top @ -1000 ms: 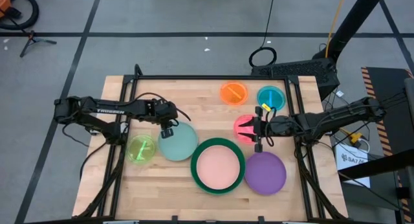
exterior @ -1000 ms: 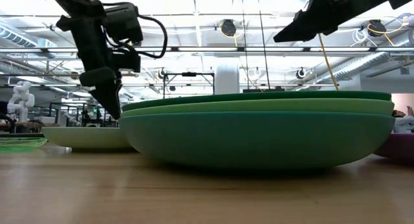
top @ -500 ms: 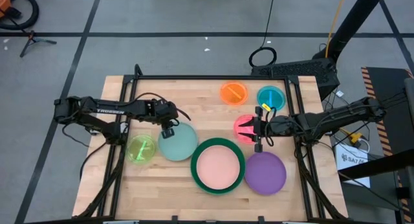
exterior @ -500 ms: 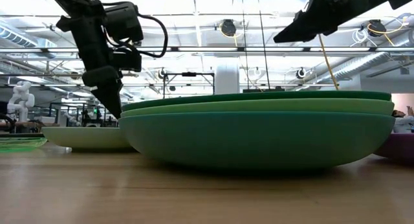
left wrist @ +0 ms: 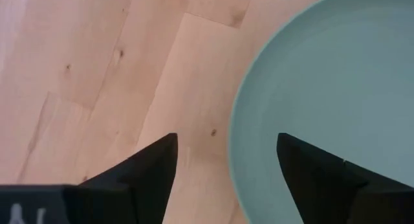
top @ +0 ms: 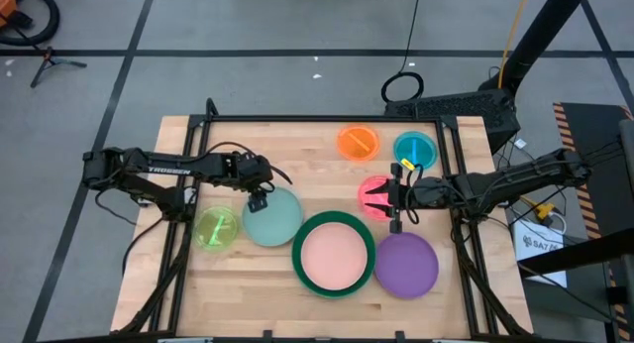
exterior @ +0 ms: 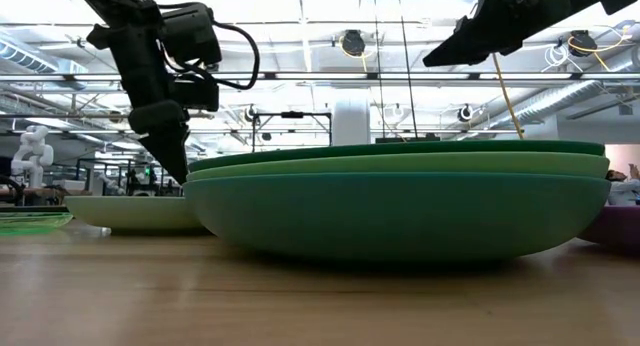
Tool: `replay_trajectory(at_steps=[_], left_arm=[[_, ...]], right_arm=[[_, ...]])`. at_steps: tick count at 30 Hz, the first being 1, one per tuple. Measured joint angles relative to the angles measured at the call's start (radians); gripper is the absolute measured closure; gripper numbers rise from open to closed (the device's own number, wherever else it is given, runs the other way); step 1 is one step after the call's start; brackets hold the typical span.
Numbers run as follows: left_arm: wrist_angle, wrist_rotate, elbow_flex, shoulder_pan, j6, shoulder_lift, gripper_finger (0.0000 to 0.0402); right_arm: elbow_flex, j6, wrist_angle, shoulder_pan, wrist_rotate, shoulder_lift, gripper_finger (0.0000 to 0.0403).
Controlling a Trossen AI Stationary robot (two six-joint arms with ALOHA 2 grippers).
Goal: Stack plastic plates
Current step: Stack the light blue plate on top of the light pink plate
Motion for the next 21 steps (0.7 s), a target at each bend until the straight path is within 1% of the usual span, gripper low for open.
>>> replay_trajectory(at_steps=[8,15,21], left_arm=[[-0.003,0.008,-0.001,0.000,0.002,0.018,0.0131],[0.042,0.015,-0.001,0.000,0.023,0.098,0.0131],[0.047,0.029,-0.002,0.000,0.027,0.168,0.0131]], right_arm=[[0.000,0.000,-0.002,0.000,0.000,0.000,0.0271],[0.001,0.004,-0.003,0.000,0.001,0.000,0.0271],[0.001,0.005,-0.004,0.000,0.001,0.000,0.0271]])
